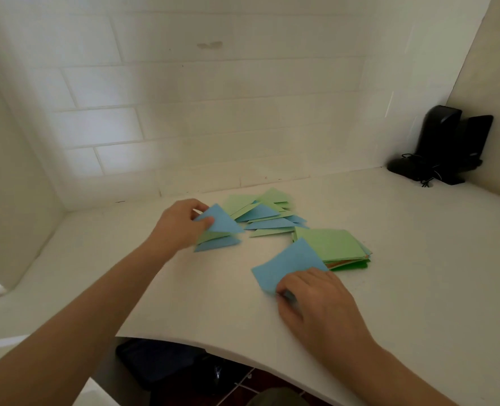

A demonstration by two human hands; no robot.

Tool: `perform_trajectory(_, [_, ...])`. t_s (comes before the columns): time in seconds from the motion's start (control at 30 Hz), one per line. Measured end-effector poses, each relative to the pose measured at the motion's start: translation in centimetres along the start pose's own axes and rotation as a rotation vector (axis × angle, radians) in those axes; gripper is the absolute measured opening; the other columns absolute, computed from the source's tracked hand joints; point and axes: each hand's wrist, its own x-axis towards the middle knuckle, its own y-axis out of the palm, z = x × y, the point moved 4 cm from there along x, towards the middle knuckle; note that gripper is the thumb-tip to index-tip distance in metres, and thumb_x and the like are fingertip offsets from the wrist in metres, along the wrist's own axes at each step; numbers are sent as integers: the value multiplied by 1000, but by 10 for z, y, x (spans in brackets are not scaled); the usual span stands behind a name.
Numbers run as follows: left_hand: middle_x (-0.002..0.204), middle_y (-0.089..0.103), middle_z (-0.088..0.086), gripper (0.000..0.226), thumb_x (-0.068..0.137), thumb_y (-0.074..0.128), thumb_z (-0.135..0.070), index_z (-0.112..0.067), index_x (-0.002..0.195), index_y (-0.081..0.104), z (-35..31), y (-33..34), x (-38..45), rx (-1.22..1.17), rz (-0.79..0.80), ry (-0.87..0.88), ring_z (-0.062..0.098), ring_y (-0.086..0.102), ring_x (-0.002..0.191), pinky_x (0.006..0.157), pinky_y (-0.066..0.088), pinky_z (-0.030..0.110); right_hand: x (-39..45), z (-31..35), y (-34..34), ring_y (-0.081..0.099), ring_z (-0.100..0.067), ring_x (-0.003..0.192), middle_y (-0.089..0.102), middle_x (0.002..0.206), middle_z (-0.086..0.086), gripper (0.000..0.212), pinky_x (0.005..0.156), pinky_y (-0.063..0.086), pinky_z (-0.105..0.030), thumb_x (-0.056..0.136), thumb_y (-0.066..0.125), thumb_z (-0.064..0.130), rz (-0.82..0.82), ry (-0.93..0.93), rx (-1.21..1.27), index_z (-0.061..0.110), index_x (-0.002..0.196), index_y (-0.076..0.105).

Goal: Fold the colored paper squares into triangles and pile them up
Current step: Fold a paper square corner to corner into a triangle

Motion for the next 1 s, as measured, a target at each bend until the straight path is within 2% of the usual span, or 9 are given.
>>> perform_trajectory(0.13, [97,64,4,18,86,65,-28,-20,102,62,16,3,26,-6,-138,-65,18,56,85,73,40,27,-3,0,3,55,-13,70,60,76,14,15,63,48,-31,84,49,33,22,-12,66,26,76,58])
perform_trajectory(0.33, [108,59,1,27,80,69,-38,-27,103,60,41,19,34,266,-205,-168,27,47,109,90,35,38,-5,-1,2,57,-12,75,62,81,13,15,64,50,-31,87,52,34,12,20,139,24,79,60])
perform_trajectory(0.4, [106,55,2,28,80,72,-34,-25,104,61,33,17,27,234,-296,-57,27,44,107,86,34,36,-5,-3,3,58,-11,77,62,82,13,15,65,51,-33,87,52,34,28,32,169,25,80,60])
perform_trajectory(0.47, [94,57,0,17,82,71,-22,-21,96,62,12,15,9,38,-343,191,18,50,94,78,39,29,-5,-3,2,59,-11,78,63,82,13,14,66,51,-33,86,53,35,42,43,191,25,80,61])
perform_trajectory(0.57, [83,62,-7,5,84,68,-15,-20,85,66,-27,28,-37,-160,-60,555,8,58,77,69,47,21,-3,-5,1,59,-10,79,64,83,14,15,67,51,-32,84,54,37,71,50,229,25,80,62])
perform_trajectory(0.6, [84,63,-9,2,85,67,-21,-19,86,67,-34,36,-54,-158,87,632,9,60,79,70,49,21,-2,-7,2,59,-10,79,64,84,14,15,69,51,-32,84,54,38,87,53,244,26,80,62])
perform_trajectory(0.67, [89,65,-12,18,84,64,-38,-22,91,69,-37,48,-77,-102,287,676,8,61,85,75,50,22,-1,-10,4,57,-7,80,64,83,14,16,72,49,-30,82,56,41,120,70,282,27,80,63])
perform_trajectory(0.83, [93,64,-15,31,80,61,-53,-24,85,72,-29,58,-95,-28,265,681,1,59,91,83,44,16,0,-9,5,56,-3,78,62,78,13,20,72,44,-23,84,59,44,121,122,334,26,76,64])
perform_trajectory(1.0, [91,62,-15,19,76,70,-47,-28,75,67,-27,64,-98,-43,205,591,1,57,91,83,41,13,0,-9,3,57,-3,75,60,77,12,11,70,45,-20,80,66,32,91,210,357,23,73,64])
